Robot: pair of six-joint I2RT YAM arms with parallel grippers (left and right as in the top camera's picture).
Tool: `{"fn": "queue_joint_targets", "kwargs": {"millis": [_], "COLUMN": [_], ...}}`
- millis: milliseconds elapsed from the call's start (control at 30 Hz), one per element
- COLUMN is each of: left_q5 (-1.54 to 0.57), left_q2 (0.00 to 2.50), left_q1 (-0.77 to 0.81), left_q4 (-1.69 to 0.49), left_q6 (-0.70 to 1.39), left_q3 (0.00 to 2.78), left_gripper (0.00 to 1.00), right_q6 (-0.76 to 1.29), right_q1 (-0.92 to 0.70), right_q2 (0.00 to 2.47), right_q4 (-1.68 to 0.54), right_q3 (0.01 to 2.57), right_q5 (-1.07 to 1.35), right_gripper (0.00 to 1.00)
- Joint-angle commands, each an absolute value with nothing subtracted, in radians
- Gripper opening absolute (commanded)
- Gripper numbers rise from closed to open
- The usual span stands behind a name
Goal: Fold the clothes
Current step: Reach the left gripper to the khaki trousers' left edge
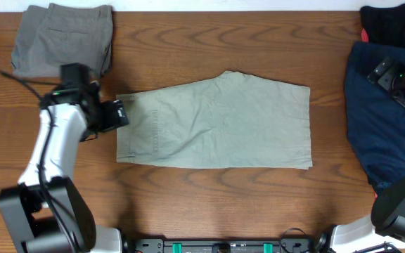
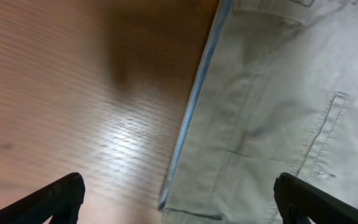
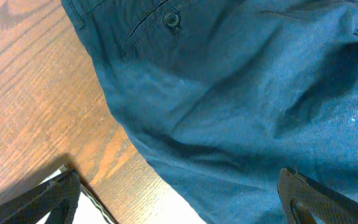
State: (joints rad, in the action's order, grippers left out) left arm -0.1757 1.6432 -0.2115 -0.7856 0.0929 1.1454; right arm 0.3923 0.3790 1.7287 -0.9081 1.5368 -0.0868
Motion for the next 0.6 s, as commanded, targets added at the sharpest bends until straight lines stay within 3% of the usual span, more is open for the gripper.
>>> {"fn": "queue_joint_targets", "kwargs": {"millis": [0, 567], "left_q5": [-0.514, -0.628], "left_q2": [1.705, 1.924], "left_q1": [-0.293, -0.335], "left_q4": [-0.790, -0.765], "left_q6": [-0.054, -0.159], "left_q3": [1.153, 1.147], "left_gripper": [0.98, 0.98], "right_q6": [0.380, 0.380], "right_q1": [0.373, 0.373], "right_q2": [1.738, 1.738], "right_q4": [-0.908, -0.909], "right_q3": [1.549, 1.549], "right_q5": [-0.101, -0.101], "right_gripper": [0.99, 0.99]}}
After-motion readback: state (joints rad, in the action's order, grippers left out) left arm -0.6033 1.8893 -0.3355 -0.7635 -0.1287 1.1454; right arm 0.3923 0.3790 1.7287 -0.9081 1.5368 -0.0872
